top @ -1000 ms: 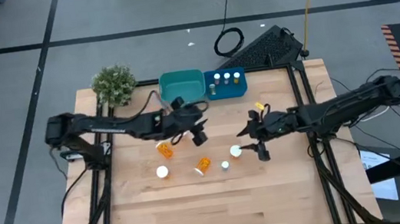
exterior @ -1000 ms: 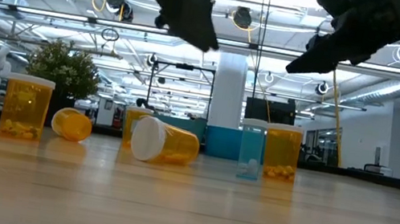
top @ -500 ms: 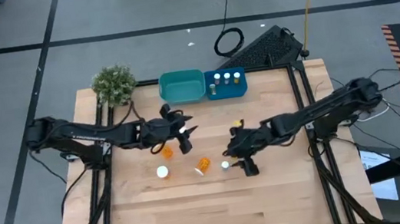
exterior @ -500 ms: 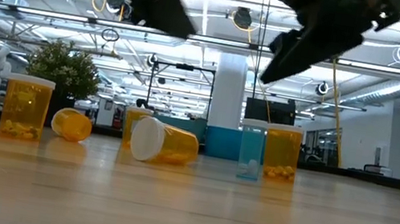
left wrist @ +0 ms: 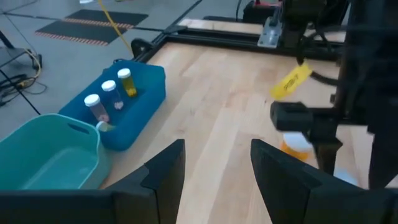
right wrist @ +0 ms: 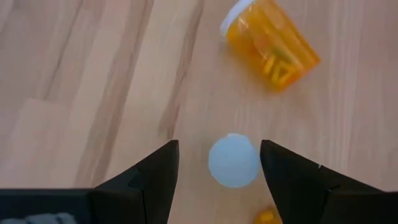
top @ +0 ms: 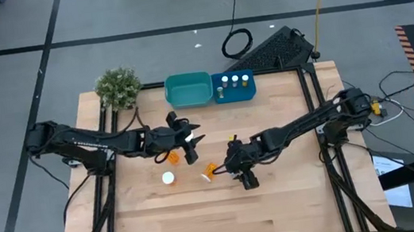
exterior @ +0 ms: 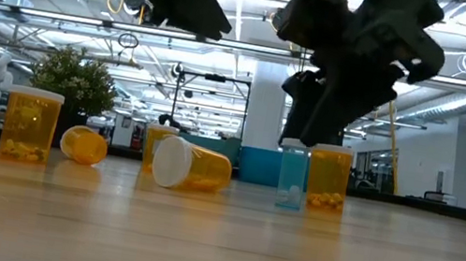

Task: Pick and place medicine bottles into bin by pill shape (circle, oval)
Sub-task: Put the small blue tablet bottle into the blue bin

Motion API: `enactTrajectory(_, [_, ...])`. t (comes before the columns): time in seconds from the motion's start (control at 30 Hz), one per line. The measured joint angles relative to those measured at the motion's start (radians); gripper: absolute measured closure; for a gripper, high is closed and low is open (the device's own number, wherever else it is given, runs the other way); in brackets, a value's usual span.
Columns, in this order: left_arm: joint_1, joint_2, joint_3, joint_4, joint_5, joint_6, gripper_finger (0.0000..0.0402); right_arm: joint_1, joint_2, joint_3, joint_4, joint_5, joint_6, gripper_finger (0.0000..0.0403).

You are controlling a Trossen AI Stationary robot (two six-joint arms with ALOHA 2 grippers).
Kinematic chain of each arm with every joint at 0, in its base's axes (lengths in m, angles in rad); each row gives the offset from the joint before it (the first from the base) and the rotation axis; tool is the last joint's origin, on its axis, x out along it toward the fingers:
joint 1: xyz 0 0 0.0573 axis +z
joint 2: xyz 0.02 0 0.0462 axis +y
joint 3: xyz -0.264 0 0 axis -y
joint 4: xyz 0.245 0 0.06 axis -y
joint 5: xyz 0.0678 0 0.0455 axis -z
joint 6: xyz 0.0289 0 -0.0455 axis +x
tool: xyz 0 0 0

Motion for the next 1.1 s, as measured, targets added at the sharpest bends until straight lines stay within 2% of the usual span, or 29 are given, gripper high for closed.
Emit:
enactTrajectory(0.2, [0.0,0.0,0.0,0.016,0.0,0.004,0.0215,-0.008,0.019,0.0,0.001,0.0,-0.026,0.0203])
enactTrajectory(0.63, [0.001,0.0,0.0,0.017,0.0,0.012,0.0215,-0.021,0.018,0.0,0.02,0.0,-0.035,0.0288])
enactTrajectory(0.87, [0.001,0.0,0.0,-0.01,-0.002,0.012,0.0215,-0.028,-0.009,-0.001,0.017,0.0,-0.032,0.0283])
enactTrajectory(1.1, [0.001,0.0,0.0,-0.056,-0.034,-0.004,0.0215,-0.061,-0.095,-0.001,-0.022,0.0,-0.032,0.0288])
